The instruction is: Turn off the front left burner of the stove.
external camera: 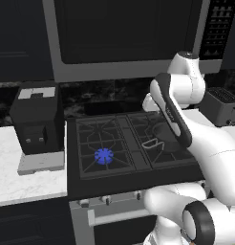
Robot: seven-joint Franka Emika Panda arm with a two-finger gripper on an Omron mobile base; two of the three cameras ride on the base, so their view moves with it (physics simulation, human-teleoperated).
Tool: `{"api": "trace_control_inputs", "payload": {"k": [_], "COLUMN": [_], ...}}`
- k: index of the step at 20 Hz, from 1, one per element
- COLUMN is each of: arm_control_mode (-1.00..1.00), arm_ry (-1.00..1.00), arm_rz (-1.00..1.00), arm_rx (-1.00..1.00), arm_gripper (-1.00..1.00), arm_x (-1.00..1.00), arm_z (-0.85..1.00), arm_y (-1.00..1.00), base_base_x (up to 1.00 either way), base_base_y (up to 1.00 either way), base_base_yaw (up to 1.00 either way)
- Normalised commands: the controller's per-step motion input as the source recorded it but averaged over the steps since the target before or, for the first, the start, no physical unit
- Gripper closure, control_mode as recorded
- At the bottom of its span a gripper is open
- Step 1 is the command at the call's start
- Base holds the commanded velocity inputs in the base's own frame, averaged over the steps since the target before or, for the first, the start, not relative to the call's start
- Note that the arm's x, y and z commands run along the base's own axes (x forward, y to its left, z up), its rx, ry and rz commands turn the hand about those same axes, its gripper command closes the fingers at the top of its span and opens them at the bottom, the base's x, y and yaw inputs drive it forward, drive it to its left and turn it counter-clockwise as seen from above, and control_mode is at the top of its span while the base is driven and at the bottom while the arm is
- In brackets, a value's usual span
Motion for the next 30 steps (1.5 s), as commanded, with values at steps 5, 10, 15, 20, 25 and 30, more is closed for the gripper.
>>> {"api": "trace_control_inputs", "payload": {"k": [5, 10, 15, 20, 25, 30], "arm_control_mode": [-1.00, -1.00, -1.00, -1.00, -1.00, -1.00], "arm_ry": [0.00, -0.02, 0.00, -0.01, -0.02, -0.15], "arm_rz": [0.12, 0.25, 0.33, 0.35, 0.35, 0.22], "arm_rx": [-0.15, -0.33, -0.41, -0.49, -0.50, -0.37], "arm_gripper": [-1.00, -1.00, -1.00, -1.00, -1.00, -1.00], "arm_x": [-0.50, -1.00, -1.00, -0.87, -0.68, -0.07], "arm_z": [-0.16, -0.45, -0.58, -0.82, -0.90, -0.48], "arm_y": [0.54, 1.00, 1.00, 1.00, 1.00, 0.78], "base_base_x": [0.00, 0.00, 0.00, 0.00, 0.00, 0.00], "base_base_y": [0.00, 0.00, 0.00, 0.00, 0.00, 0.00], "base_base_yaw": [0.00, 0.00, 0.00, 0.00, 0.00, 0.00]}}
